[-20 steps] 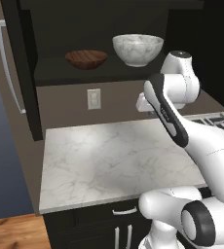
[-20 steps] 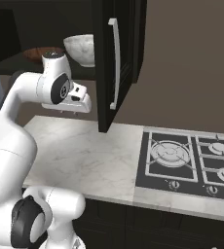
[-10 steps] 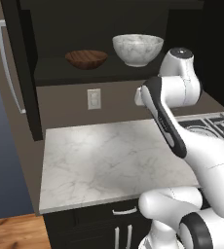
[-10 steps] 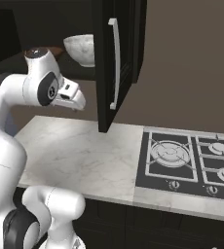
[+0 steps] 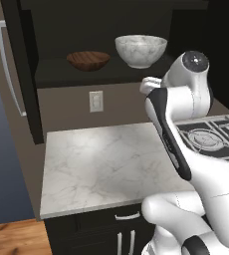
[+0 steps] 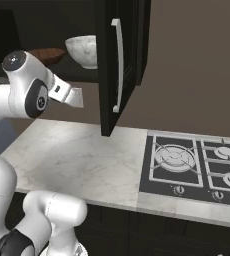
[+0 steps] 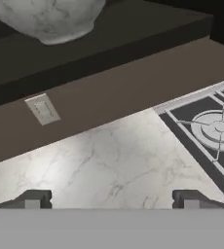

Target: Take the smaller bowl and place it next to the appetizer plate on the dining counter , and place the larger bowl next to the plate with cooked food.

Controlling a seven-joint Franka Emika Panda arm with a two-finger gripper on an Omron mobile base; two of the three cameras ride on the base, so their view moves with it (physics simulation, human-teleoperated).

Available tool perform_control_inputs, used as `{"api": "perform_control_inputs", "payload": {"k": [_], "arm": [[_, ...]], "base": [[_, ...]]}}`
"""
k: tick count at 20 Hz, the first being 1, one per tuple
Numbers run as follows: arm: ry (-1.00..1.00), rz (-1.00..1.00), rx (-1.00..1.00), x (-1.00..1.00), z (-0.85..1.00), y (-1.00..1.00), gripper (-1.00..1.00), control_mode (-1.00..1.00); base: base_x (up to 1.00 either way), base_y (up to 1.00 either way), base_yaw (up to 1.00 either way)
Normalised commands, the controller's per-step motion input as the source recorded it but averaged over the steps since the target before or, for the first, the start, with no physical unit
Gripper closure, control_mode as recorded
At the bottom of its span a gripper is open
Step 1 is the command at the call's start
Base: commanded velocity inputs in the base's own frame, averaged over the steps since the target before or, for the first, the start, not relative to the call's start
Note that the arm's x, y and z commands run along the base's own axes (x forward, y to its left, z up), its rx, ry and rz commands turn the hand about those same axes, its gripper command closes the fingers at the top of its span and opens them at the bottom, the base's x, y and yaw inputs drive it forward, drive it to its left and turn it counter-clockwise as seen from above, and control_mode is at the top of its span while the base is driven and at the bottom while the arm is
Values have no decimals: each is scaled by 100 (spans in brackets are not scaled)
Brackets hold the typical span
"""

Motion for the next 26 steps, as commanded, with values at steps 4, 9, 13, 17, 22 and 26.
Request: {"api": "perform_control_inputs", "payload": {"k": [4, 9, 13, 17, 22, 26], "arm": [[-33, -7, 10, -8, 66, 0, -100, -100], [-29, -5, 13, -7, 54, 0, -100, -100], [-21, 0, 19, -3, 54, 0, -100, -100], [-18, 0, 19, -11, 60, -2, -100, -100], [-13, 0, 17, -13, 51, 0, -100, -100], [9, 2, 2, 1, 5, -6, -100, -100]], "base": [[0, 0, 0], [0, 0, 0], [0, 0, 0], [0, 0, 0], [0, 0, 0], [0, 0, 0]]}}
